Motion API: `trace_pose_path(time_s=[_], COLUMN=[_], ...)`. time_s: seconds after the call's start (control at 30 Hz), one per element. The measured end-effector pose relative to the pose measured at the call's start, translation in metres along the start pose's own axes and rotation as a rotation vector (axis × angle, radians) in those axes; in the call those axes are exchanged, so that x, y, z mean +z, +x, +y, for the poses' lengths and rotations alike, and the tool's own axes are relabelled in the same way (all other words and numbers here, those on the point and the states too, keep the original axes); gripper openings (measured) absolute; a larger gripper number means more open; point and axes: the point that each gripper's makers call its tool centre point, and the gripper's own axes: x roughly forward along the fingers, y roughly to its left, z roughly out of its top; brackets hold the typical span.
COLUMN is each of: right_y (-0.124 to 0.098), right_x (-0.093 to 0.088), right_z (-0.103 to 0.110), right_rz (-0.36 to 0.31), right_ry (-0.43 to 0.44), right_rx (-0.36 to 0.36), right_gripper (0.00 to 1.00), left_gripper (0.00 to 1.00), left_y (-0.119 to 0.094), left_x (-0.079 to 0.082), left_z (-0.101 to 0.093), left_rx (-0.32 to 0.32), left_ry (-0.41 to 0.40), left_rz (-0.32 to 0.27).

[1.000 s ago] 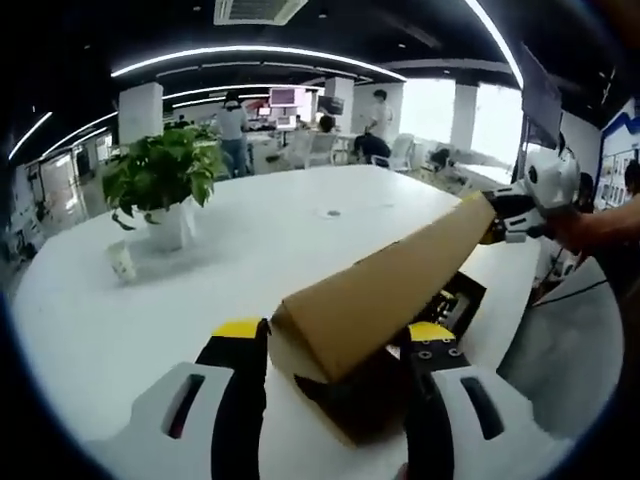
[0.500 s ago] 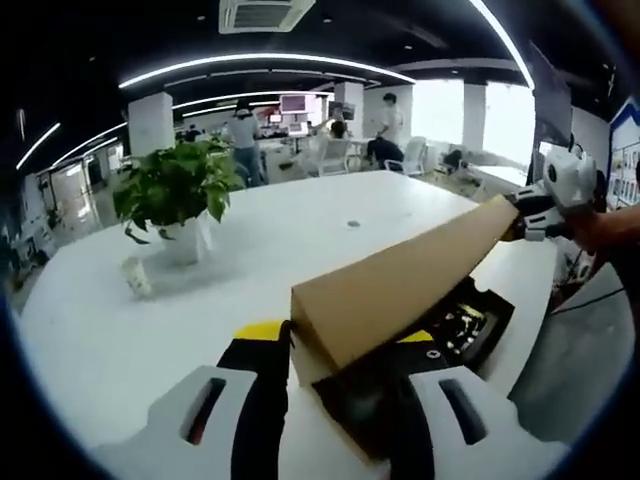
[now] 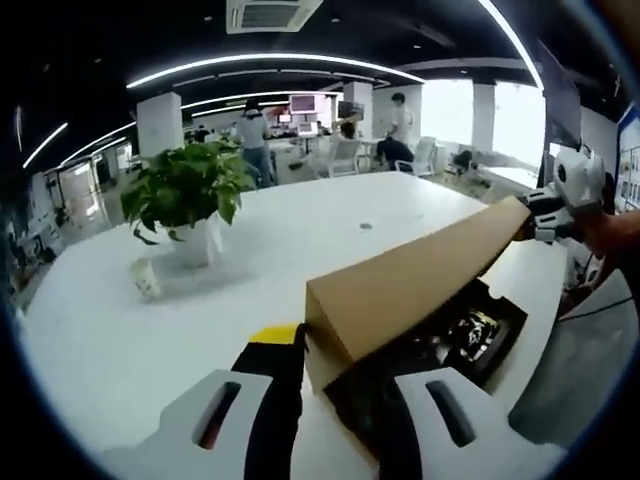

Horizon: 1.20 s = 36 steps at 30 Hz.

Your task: Operate the shoe box by opening the lid, removing the specified soft item, and placing it in the target area until the item is outside and the box remains undamaged.

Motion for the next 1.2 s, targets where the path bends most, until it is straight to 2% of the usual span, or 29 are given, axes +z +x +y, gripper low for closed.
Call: trace_pose_path(time_s=[0.13,0.33,0.53,0.77,0.9,1.2], right_y=[0.002,0.006,0.008,0.010,0.012,0.018], right_x=[0.001,0.002,0.001,0.002,0.002,0.004], right_z=[-0.003,-0.007,-0.009,-0.014,-0.017,-0.022], right_rz=[0.005,0.025,0.045,0.050,0.049,0.064], right_ry=[0.021,0.037,0.019,0.046,0.099,0.123], right_rx=[-0.011,-0.037,-0.055,-0.074,-0.082,-0.068], right_gripper=[0.10,0.10,0.10,0.08,0.06,0.05], left_gripper=[0.17,0.14,0.11,0.11,0.10,0.09], left_y=[0.002,0.005,0.009,0.011,0.015,0.020], left_x=[0.000,0.003,0.006,0.008,0.010,0.012], left_z=[0.004,0.011,0.014,0.016,0.020,0.024], left_rx=[0.039,0.075,0.111,0.123,0.128,0.137], left_ry=[0.008,-0.079,-0.093,-0.103,-0.112,-0.139], left_rz=[-0.003,-0.025,-0.032,-0.033,-0.026,-0.027])
